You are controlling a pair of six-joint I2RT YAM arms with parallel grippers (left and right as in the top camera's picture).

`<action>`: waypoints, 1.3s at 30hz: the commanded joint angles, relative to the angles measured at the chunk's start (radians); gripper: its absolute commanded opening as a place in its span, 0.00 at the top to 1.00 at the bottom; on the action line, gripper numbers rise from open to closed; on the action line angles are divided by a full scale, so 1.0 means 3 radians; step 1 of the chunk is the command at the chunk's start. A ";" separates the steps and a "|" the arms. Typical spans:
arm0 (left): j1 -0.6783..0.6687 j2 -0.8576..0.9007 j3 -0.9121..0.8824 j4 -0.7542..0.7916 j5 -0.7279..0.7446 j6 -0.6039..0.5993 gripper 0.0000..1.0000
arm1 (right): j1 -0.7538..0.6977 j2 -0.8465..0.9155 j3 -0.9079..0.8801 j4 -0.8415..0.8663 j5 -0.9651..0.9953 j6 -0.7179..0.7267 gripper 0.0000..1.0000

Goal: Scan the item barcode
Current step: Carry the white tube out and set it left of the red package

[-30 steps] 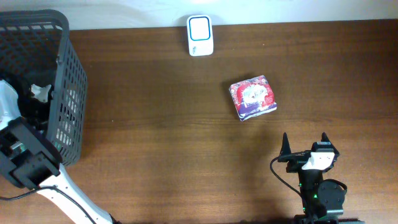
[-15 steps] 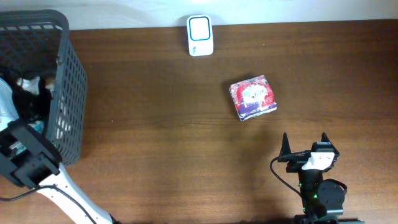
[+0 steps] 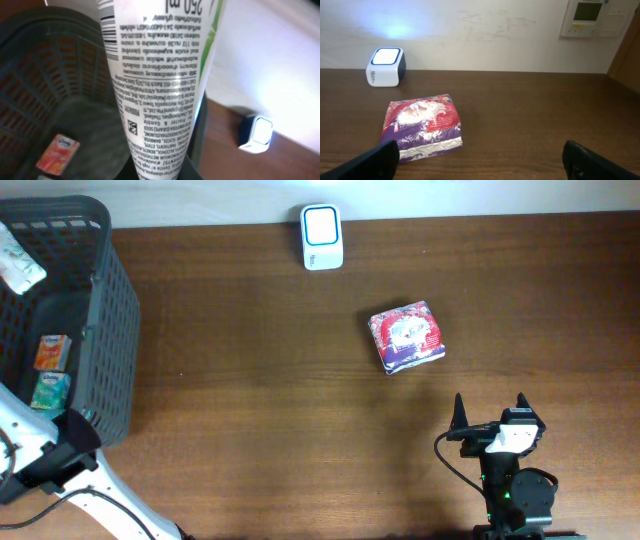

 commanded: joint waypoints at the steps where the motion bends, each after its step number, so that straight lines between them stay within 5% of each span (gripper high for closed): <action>1: 0.0005 -0.0243 0.0076 0.0047 0.0486 -0.0374 1.00 | 0.0022 -0.0022 -0.0031 -0.0011 -0.0008 0.0025 0.02; 4: -0.0116 -0.0243 0.0076 -0.0075 0.1061 -0.0371 1.00 | 0.0022 -0.0022 -0.0031 -0.0011 -0.0008 0.0025 0.01; 9: -0.0724 -0.0242 0.0070 -0.0230 0.1003 -0.0165 1.00 | 0.0022 -0.0022 -0.0031 -0.0011 -0.0008 0.0025 0.02; 17: -0.2190 -0.0238 -0.0216 -0.0462 -0.0551 -0.0187 1.00 | 0.0022 -0.0022 -0.0031 -0.0011 -0.0008 0.0025 0.02; 21: -0.2766 -0.0238 -0.0895 -0.0450 -0.0795 -0.0215 1.00 | 0.0022 -0.0022 -0.0031 -0.0011 -0.0008 0.0025 0.02; 24: -0.3014 -0.0238 -0.1553 -0.0337 -0.0893 -0.0768 1.00 | 0.0022 -0.0022 -0.0031 -0.0011 -0.0008 0.0025 0.01; 32: -0.3685 -0.0238 -0.3513 0.1033 -0.0881 -0.1539 1.00 | 0.0022 -0.0022 -0.0031 -0.0011 -0.0008 0.0025 0.02; 39: -0.4136 -0.0238 -0.4295 0.2209 -0.0888 -0.1592 0.98 | 0.0022 -0.0022 -0.0031 -0.0010 -0.0008 0.0025 0.02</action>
